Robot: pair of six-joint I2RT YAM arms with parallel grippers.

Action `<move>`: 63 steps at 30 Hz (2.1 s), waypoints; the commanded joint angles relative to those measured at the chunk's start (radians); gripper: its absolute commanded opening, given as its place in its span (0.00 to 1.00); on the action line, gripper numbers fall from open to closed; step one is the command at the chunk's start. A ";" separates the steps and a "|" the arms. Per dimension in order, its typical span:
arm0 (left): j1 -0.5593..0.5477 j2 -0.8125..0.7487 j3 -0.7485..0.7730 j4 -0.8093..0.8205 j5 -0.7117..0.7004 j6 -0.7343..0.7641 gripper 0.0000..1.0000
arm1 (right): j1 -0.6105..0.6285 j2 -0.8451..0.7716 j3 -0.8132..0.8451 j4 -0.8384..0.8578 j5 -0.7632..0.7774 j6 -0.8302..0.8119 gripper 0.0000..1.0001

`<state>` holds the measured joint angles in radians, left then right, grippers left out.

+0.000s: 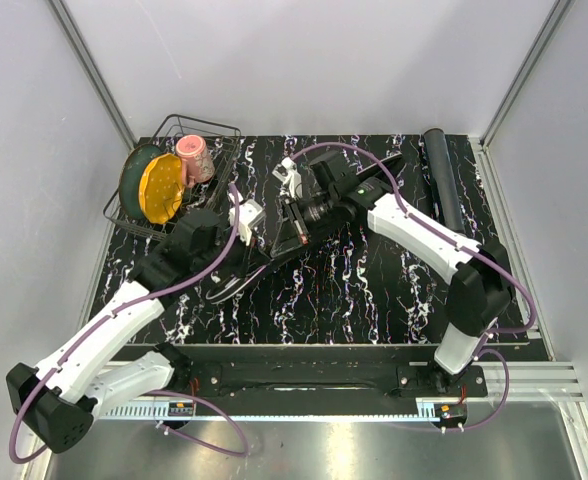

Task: Pack up the badminton gear

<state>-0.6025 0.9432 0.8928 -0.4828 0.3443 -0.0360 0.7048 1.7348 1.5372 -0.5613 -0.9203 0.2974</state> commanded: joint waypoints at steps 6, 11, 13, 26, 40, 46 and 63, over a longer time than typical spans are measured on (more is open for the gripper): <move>0.020 -0.044 -0.015 0.197 -0.015 -0.146 0.00 | 0.007 -0.185 -0.110 0.053 0.495 0.159 0.57; 0.041 -0.055 -0.037 0.230 0.004 -0.231 0.00 | 0.007 -0.467 -0.389 0.251 0.718 0.305 0.72; 0.047 -0.063 -0.043 0.243 0.002 -0.271 0.00 | 0.009 -0.544 -0.518 0.378 0.680 0.374 0.72; 0.076 -0.080 -0.094 0.306 0.073 -0.398 0.00 | 0.111 -0.522 -0.789 0.957 0.663 0.632 0.63; 0.078 -0.103 -0.117 0.326 0.093 -0.432 0.00 | 0.113 -0.344 -0.787 1.224 0.499 0.717 0.29; 0.087 -0.104 -0.117 0.329 0.104 -0.433 0.00 | 0.113 -0.325 -0.807 1.281 0.465 0.732 0.23; 0.125 -0.104 -0.135 0.348 0.165 -0.456 0.00 | 0.111 -0.311 -0.781 1.207 0.419 0.632 0.15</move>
<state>-0.4847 0.8619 0.7570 -0.2504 0.4538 -0.4732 0.8104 1.4078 0.7261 0.6235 -0.4599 0.9665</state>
